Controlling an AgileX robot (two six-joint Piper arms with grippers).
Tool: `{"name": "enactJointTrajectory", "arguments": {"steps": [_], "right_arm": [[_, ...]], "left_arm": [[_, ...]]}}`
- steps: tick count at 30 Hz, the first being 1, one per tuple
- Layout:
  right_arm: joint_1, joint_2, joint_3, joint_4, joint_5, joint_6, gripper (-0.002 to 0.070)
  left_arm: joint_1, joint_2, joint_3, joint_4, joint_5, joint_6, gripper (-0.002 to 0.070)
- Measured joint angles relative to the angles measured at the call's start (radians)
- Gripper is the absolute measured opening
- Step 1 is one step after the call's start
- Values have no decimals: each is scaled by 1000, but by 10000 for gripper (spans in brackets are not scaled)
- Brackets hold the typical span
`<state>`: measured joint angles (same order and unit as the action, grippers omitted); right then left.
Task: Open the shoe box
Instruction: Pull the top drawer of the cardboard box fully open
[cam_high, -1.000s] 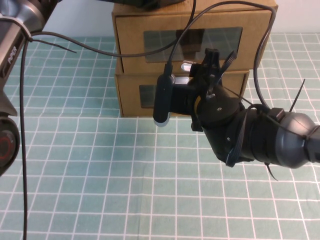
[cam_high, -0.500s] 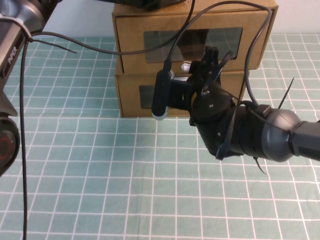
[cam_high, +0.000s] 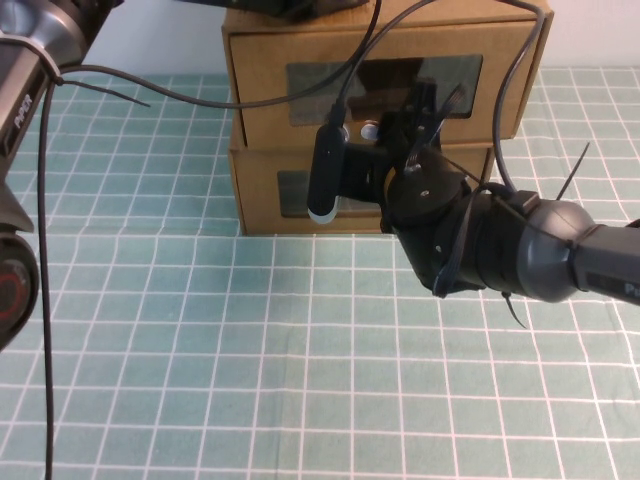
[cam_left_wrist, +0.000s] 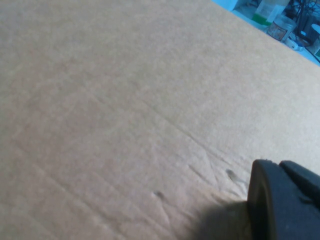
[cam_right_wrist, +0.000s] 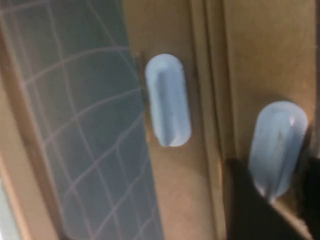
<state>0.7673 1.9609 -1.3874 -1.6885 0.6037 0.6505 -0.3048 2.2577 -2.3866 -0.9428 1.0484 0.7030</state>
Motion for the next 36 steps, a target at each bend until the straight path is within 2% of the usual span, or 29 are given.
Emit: {"name": "enactJointTrajectory", "arguments": {"steps": [3, 25, 28, 30, 36], "right_arm": [[0, 15, -16, -16, 21, -2, 141], [21, 31, -31, -19, 48, 21, 142], [30, 18, 2, -49, 57, 57, 140], [32, -3, 34, -67, 57, 80, 97], [66, -97, 155, -80, 33, 147, 97]], "left_arm": [[2, 8, 0, 0, 0, 0, -6], [-4, 10, -20, 120, -4, -163, -6], [-6, 10, -20, 126, -4, -165, -6], [-7, 10, -20, 131, -4, -169, -6], [-12, 10, -20, 175, 0, -167, -6]]}}
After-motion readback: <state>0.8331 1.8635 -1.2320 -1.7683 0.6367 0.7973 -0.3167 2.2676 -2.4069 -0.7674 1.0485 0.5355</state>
